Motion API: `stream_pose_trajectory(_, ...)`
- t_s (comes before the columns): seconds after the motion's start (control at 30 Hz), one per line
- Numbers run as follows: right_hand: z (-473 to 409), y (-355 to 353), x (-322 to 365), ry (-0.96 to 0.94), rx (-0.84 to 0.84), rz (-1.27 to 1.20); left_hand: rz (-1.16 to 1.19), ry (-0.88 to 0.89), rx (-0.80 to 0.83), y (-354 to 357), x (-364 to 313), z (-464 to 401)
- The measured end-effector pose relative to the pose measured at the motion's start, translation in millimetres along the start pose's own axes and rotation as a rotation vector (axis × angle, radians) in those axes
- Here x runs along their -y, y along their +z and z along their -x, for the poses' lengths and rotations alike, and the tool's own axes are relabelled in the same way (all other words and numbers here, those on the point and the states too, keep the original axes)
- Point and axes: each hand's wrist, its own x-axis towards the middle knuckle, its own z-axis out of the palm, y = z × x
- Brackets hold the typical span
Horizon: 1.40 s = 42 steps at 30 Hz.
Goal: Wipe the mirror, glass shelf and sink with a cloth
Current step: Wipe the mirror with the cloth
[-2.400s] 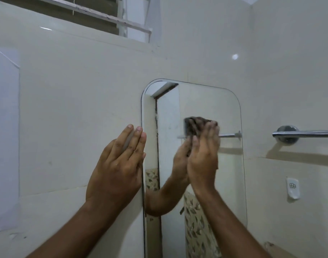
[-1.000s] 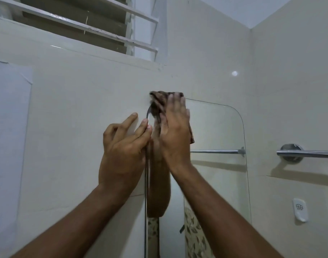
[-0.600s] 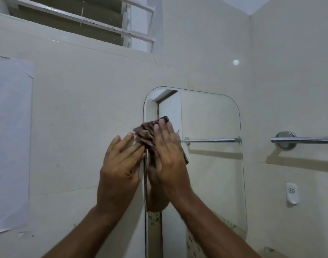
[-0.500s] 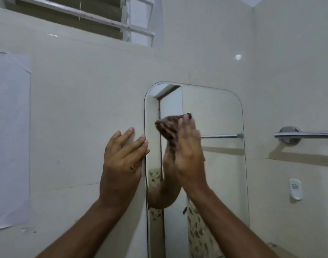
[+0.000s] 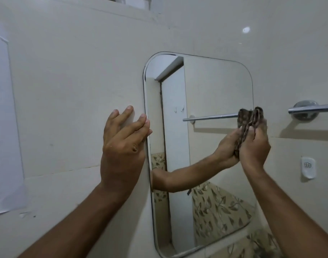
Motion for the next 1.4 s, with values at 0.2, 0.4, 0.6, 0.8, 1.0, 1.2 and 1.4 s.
stream_pose_trajectory(0.2,82.7,12.7,52.8,-0.109,0.048,-0.006,-0.009,-0.007,0.016,0.6,-3.8,2.8)
stream_pose_trajectory(0.4,155.3,29.5,130.2,-0.400,0.183,-0.062,-0.043,0.009,0.046,-0.7,-1.4,-0.9)
stream_pose_trajectory(0.6,197.0,34.0,143.8,-0.617,0.173,0.056,0.034,-0.074,0.094,-14.7,-14.2,12.6)
stream_pose_trajectory(0.8,201.8,16.4,114.7,-0.778,0.287,0.050,0.062,-0.081,0.127,-16.4,-21.8,48.7)
stream_pose_trajectory(1.0,168.5,3.9,80.3,-0.727,0.271,0.050,0.004,-0.050,0.096,-13.4,-18.4,52.6)
stream_pose_trajectory(1.2,98.0,-1.4,26.3,-0.418,0.133,0.004,-0.006,-0.029,0.094,-10.0,-22.0,56.0)
stream_pose_trajectory(1.4,49.1,-6.2,-28.7,-0.098,0.055,0.052,-0.027,-0.094,0.083,-0.5,-22.8,55.1)
